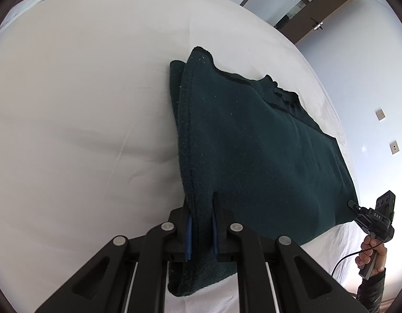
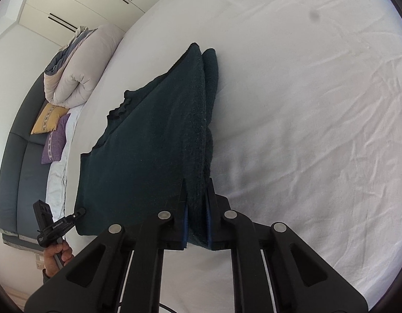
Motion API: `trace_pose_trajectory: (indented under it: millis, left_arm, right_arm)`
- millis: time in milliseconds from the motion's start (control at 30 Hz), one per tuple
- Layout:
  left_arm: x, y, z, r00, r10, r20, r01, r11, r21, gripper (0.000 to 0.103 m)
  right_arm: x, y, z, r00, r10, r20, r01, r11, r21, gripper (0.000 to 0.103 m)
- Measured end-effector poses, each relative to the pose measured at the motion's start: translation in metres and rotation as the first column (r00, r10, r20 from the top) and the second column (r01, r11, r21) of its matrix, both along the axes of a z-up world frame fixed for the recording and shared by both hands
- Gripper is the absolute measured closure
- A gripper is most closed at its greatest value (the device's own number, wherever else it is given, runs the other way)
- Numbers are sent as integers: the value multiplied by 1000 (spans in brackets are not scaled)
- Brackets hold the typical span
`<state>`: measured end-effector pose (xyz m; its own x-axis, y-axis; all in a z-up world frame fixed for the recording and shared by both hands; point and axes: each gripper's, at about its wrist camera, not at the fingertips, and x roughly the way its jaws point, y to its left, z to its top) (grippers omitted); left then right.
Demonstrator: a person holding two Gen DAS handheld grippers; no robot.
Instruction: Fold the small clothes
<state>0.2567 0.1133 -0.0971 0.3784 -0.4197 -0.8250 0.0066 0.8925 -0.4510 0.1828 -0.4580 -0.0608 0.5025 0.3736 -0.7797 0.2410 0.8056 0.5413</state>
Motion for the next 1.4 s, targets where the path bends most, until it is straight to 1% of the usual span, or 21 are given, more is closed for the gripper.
trace_pose_trajectory:
  millis: [100, 200, 233, 300, 333, 367, 433, 533, 667, 733, 800, 867, 900, 933, 1000, 1033, 1100, 1200, 1233, 1300, 1400]
  left_arm:
    - [2, 2, -8, 1000, 18, -14, -18, 1000, -9, 89]
    - [2, 6, -16, 1000, 21, -22, -22, 999, -40, 80]
    - [-1, 9, -14, 1000, 24, -19, -25, 999, -42, 74]
    - [-8, 14, -8, 999, 33, -11, -33, 999, 16, 62]
    - [-11, 17, -1, 999, 52, 0, -52, 996, 74, 53]
    - [-14, 19, 6, 997, 70, 20, -72, 990, 123, 52]
    - [-17, 17, 26, 991, 80, 107, -99, 978, 185, 52]
    - [-11, -5, 49, 977, 31, 211, -72, 980, 188, 52]
    - [13, -53, 54, 951, -52, 306, -6, 983, 185, 49]
    - [31, -78, 49, 943, -85, 323, 12, 975, 221, 49]
    - [50, -94, 41, 939, -109, 327, 8, 955, 296, 49]
    - [71, -99, 21, 954, -105, 281, 6, 943, 332, 49]
    - [77, -98, 13, 960, -100, 261, 1, 935, 355, 49]
    - [82, -96, 1, 968, -98, 231, 5, 929, 370, 42]
    - [79, -85, -8, 959, -80, 271, -10, 949, 315, 37]
    - [78, -80, -10, 957, -70, 281, -12, 959, 282, 37]
    - [79, -77, -12, 955, -70, 288, -9, 965, 264, 36]
    - [77, -81, -13, 951, -74, 299, -15, 958, 285, 34]
    - [77, -84, -15, 950, -76, 304, -17, 956, 292, 34]
    - [77, -84, -16, 948, -74, 308, -21, 956, 293, 34]
    - [77, -85, -16, 948, -74, 309, -21, 955, 296, 34]
  right_arm:
    - [-4, -4, -1, 1000, -9, 1, 9, 1000, 28, 94]
    - [-1, -14, -14, 999, -32, -29, 32, 999, 8, 93]
    - [1, -19, -21, 997, -44, -57, 43, 999, -20, 86]
    - [-7, -27, -23, 995, -90, -50, 91, 996, 18, 82]
    - [-11, -29, -18, 993, -111, -40, 111, 994, 2, 74]
    - [-17, -30, -10, 990, -136, -19, 135, 989, -54, 61]
    - [-26, -30, 10, 981, -185, 56, 191, 973, -133, 51]
    - [-21, -15, 35, 975, -153, 160, 171, 980, -104, 51]
    - [31, 51, 44, 976, 81, 201, -83, 997, -2, 51]
    - [58, 78, 35, 967, 122, 222, -140, 988, 68, 51]
    - [83, 101, 26, 962, 146, 232, -179, 976, 127, 51]
    - [106, 117, 11, 959, 156, 236, -209, 953, 221, 51]
    - [118, 121, 3, 963, 152, 222, -205, 948, 243, 51]
    - [128, 124, -6, 968, 150, 200, -199, 946, 256, 51]
    - [141, 119, -28, 982, 117, 147, -150, 958, 246, 58]
    - [144, 106, -35, 987, 79, 141, -115, 956, 268, 74]
    - [142, 77, -43, 986, 4, 168, -58, 947, 316, 81]
    - [129, 26, -42, 966, -141, 217, 79, 959, 271, 84]
    - [123, 10, -44, 960, -177, 217, 113, 954, 278, 94]
    - [109, -16, -36, 945, -259, 199, 219, 955, 201, 94]
    - [90, -34, -23, 926, -318, 204, 291, 945, 150, 90]
